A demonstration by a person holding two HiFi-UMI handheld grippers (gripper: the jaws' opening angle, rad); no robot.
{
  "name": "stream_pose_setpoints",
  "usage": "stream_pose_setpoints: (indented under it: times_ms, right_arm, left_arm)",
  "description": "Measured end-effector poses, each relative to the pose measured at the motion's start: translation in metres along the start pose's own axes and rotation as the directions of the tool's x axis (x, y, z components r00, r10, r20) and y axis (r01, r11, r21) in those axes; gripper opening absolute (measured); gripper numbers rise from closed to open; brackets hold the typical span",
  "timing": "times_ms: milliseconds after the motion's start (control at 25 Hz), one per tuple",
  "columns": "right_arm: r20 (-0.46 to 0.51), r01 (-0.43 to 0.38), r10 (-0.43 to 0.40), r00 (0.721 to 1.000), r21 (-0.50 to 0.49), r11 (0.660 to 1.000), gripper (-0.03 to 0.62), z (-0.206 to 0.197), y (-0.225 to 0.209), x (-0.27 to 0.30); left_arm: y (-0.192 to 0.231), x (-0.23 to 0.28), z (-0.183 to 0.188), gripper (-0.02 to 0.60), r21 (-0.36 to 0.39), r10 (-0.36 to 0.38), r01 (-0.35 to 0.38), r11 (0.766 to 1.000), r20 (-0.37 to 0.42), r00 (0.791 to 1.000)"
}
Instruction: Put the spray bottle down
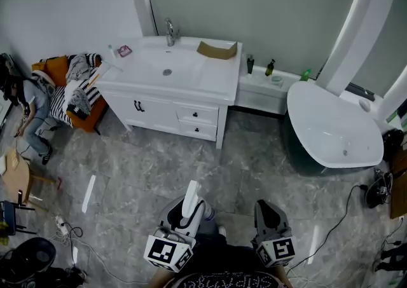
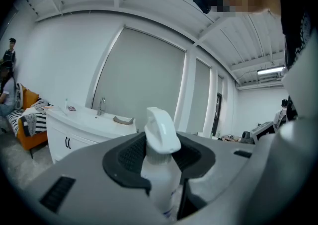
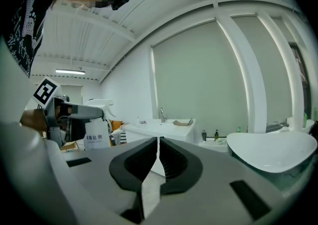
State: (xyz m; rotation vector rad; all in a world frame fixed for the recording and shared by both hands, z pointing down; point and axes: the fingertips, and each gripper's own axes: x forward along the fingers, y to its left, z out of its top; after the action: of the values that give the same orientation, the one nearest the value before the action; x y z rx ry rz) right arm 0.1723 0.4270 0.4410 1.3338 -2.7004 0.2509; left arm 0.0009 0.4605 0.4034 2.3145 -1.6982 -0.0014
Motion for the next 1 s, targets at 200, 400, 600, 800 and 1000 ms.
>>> stream_pose_setpoints:
  times_ms: [200, 400, 600, 800, 1000]
  right_arm:
    - [0.003, -0.002, 0.002, 1.0, -0.005, 1.0, 0.028, 0.014, 0.007, 0.046]
    - [-0.02, -0.027, 0.027, 0.999, 0.003, 1.0, 0.028, 0.025, 0.02, 0.085]
    - [-0.024, -0.005, 0.004, 1.0, -0.006, 1.0, 0.028, 0.026, 0.016, 0.115]
    - [-0.015, 0.017, -0.017, 1.0, 0.015, 1.0, 0.028, 0.021, 0.013, 0.132]
    - [-0.033, 0.017, -0.017, 0.999, 0.017, 1.0, 0.028, 0.018, 0.009, 0.151]
  left_arm:
    - [0.034, 0.025, 0.015, 0.15, 0.008, -0.035, 0.035, 0.999, -0.006, 0.999]
    - [0.064, 0.051, 0.038, 0.15, 0.069, -0.059, 0.06, 0.996, -0.022, 0.998]
    - [0.091, 0.073, 0.052, 0.15, 0.042, -0.071, 0.071, 0.997, 0.006, 0.997]
    - [0.103, 0.086, 0.05, 0.15, 0.06, -0.084, 0.085, 0.995, -0.017, 0.996]
    - [0.117, 0.098, 0.046, 0.15, 0.035, -0.077, 0.078, 0.996, -0.033, 0.996]
